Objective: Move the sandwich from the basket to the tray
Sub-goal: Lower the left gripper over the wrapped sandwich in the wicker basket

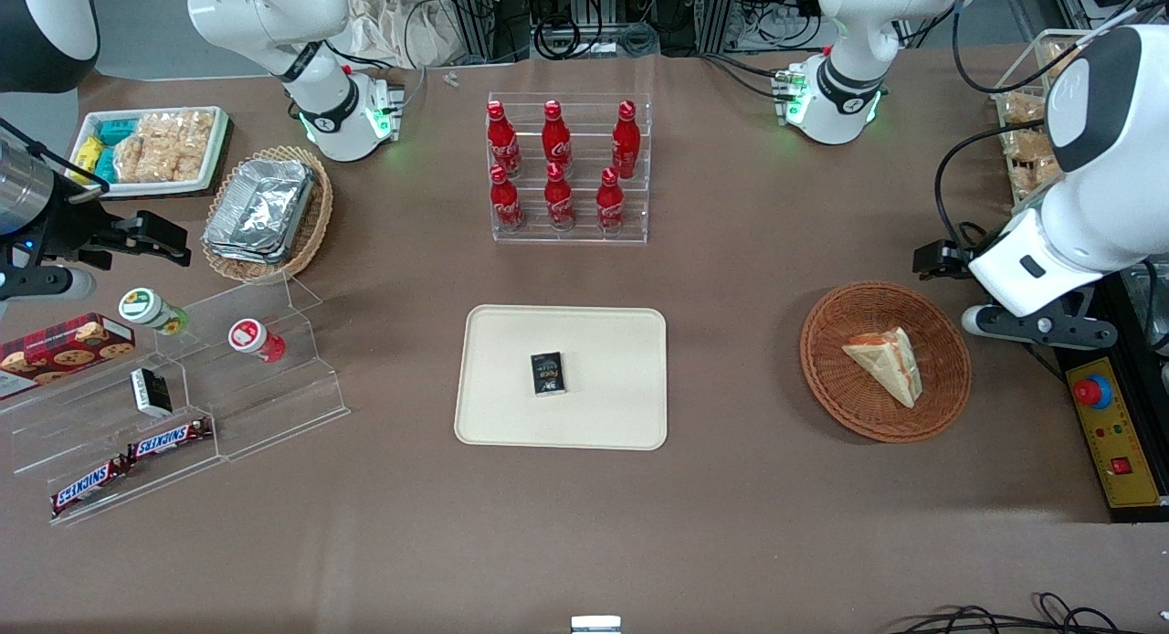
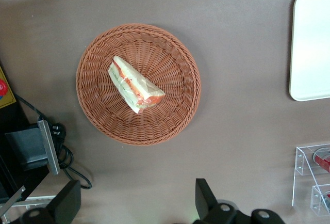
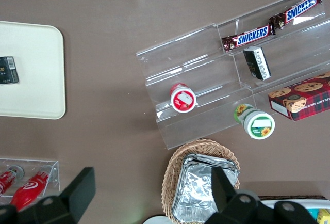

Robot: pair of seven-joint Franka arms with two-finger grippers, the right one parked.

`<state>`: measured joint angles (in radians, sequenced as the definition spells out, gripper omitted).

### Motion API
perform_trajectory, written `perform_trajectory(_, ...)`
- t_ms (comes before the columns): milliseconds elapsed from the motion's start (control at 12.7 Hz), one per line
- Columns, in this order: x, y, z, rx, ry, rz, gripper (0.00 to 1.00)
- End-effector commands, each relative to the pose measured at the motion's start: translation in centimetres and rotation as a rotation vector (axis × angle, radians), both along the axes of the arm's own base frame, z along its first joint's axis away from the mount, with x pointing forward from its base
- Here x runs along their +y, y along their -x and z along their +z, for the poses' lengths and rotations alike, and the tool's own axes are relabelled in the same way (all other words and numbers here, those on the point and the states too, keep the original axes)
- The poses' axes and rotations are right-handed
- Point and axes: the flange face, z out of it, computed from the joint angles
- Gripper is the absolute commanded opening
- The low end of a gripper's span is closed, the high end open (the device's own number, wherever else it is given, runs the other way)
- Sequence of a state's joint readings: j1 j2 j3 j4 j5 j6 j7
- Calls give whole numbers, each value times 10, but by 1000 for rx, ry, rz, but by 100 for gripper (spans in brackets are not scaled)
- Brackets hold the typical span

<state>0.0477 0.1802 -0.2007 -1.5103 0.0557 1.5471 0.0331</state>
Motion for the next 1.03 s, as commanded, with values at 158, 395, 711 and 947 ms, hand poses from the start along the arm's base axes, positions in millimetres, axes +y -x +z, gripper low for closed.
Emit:
perform_trajectory(158,11,-16,-15,29,12,1,100)
perform_trajectory(395,29,-32,-53,34,-41,219,100)
perform_trajectory(711,41,-31,-134,-93,-44,494,100)
perform_trajectory(947,61,-20,-193,-144,-23,636,100)
